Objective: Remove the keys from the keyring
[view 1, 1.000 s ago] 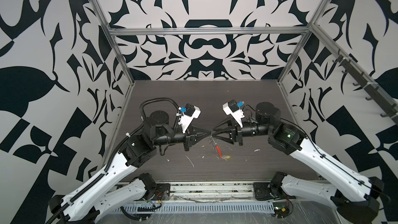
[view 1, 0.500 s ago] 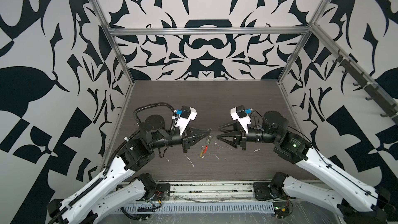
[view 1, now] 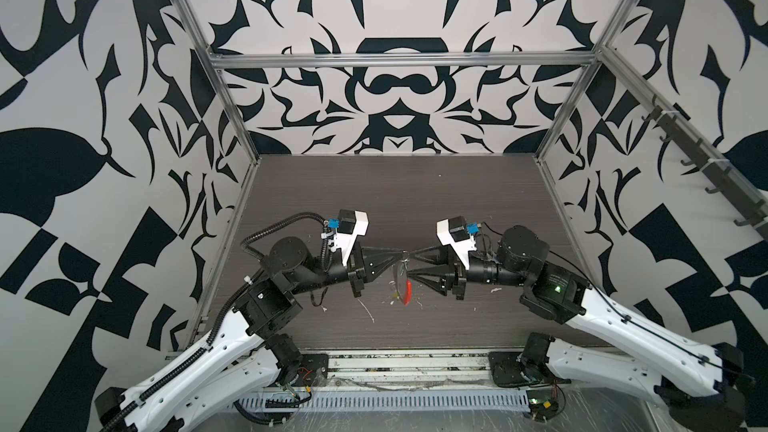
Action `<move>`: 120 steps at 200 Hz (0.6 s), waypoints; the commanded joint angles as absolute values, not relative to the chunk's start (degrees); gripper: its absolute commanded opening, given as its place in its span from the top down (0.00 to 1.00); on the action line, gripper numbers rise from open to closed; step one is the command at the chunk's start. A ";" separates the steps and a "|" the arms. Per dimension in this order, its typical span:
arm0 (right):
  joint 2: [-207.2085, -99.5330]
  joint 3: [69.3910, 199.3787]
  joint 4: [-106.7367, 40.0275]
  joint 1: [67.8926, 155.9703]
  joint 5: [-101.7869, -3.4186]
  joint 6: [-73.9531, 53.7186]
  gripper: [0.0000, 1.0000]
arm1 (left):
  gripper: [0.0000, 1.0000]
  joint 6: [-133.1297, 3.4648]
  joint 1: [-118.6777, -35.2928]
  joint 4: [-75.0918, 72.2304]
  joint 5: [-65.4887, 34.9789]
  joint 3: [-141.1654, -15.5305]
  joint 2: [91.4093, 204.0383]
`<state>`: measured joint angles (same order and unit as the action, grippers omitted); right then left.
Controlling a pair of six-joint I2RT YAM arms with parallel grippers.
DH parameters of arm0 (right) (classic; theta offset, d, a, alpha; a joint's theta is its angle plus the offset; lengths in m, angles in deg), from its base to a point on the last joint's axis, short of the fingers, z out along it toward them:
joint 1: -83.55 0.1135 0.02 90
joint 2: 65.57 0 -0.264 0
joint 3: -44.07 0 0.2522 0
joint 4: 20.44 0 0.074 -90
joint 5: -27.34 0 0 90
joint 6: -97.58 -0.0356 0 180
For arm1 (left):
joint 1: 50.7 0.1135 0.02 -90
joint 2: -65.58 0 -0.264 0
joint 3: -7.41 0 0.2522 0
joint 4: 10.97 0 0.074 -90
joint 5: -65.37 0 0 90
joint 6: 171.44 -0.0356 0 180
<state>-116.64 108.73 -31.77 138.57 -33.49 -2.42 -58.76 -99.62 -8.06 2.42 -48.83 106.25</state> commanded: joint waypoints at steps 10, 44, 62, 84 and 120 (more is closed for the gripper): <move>-116.80 109.14 -24.42 139.97 -36.62 -1.26 0.54 | 1.00 -57.45 -99.73 -18.24 2.44 -47.08 104.69; -118.51 108.65 -22.86 141.83 -38.05 -1.22 0.59 | 1.00 -56.92 -99.74 -23.30 2.37 -45.16 103.60; -118.86 107.93 -22.01 142.80 -39.49 -1.03 0.62 | 1.00 -56.74 -99.74 -24.54 2.36 -44.81 103.63; -118.91 107.09 -20.94 143.60 -40.72 -1.12 0.64 | 1.00 -56.65 -99.74 -25.06 2.64 -44.80 103.72; -118.99 107.00 -20.92 144.32 -41.39 -1.21 0.66 | 1.00 -56.17 -99.74 -25.62 2.84 -44.40 103.56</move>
<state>-118.93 107.24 -23.22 143.78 -39.85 -1.26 -57.08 -99.62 -20.67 2.36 -45.15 104.54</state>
